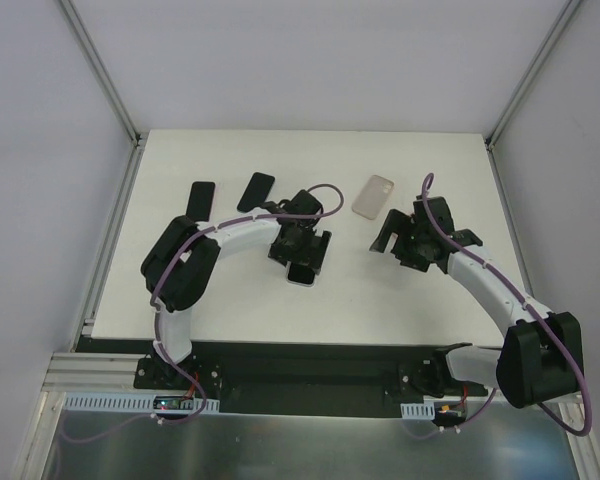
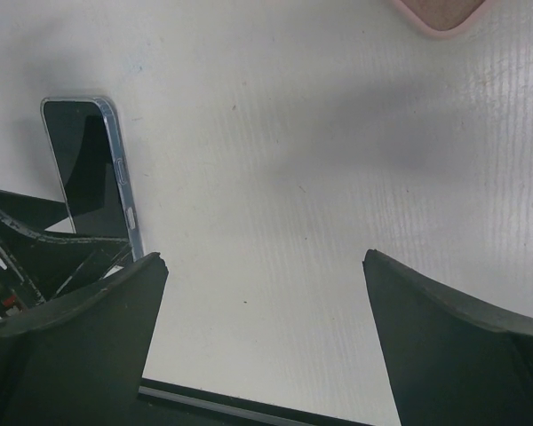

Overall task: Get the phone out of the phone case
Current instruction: Pick up the phone at the center of the board.

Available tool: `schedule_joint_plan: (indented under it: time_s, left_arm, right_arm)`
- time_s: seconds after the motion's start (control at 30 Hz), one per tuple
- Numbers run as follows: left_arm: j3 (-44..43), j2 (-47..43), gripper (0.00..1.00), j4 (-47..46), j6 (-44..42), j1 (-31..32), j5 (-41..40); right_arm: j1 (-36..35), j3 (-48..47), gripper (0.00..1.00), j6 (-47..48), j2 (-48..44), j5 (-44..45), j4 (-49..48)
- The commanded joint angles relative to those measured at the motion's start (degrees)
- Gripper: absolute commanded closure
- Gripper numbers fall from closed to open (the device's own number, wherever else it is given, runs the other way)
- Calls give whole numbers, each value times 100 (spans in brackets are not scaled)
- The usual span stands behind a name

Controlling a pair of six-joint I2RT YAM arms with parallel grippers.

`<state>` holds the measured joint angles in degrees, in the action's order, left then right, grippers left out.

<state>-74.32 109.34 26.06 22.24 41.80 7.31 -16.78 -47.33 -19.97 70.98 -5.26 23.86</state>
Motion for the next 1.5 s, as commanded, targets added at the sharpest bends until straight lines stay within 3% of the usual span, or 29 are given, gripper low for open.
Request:
schedule_joint_plan:
  time_s: [0.0, 0.13, 0.3, 0.4, 0.47, 0.53, 0.67, 0.8, 1.0, 1.07, 1.17, 1.27, 1.4, 1.47]
  left_arm:
    - [-284, 359, 1, 249, 175, 135, -660]
    - [-705, 650, 6, 618, 132, 346, -1457]
    - [-908, 905, 12, 848, 158, 575, -1636]
    - [-900, 914, 26, 874, 184, 575, -1636]
    - [-891, 792, 45, 892, 175, 557, -1453]
    - [-873, 651, 49, 865, 202, 513, -1092]
    - [-961, 81, 50, 821, 184, 487, -575]
    - [-944, -360, 57, 681, 140, 443, 111]
    - [-777, -677, 59, 400, 307, 417, 912]
    - [-742, -747, 59, 364, 342, 399, 1061]
    - [-698, -800, 59, 303, 369, 390, 1184]
    - [-689, -835, 59, 276, 378, 390, 1229]
    - [-724, -844, 58, 276, 378, 364, 1220]
    - [-750, -853, 58, 276, 378, 329, 1299]
  right_arm:
    - [-63, -40, 4, -104, 30, -63, -144]
    - [-98, -22, 4, -139, 65, -89, -197]
    - [-115, -30, 4, -165, 65, -98, -232]
    - [-142, -31, 4, -201, 56, -133, -267]
    - [-151, -31, 4, -227, 39, -168, -294]
    - [-168, -4, 4, -262, 21, -265, -329]
    - [-168, 127, 4, -630, 47, -774, -784]
    - [-194, 303, 4, -1350, 232, -1407, -1435]
    - [-353, 215, 1, -1764, 759, -1540, -1893]
    - [-353, 251, 5, -1993, 943, -1601, -2165]
    - [-362, 286, 14, -2283, 1163, -1856, -2692]
    - [-493, 146, 33, -2371, 1356, -1979, -2877]
    - [-765, -30, 82, -2424, 1603, -2311, -3053]
    - [-792, -57, 96, -2555, 1787, -2523, -3386]
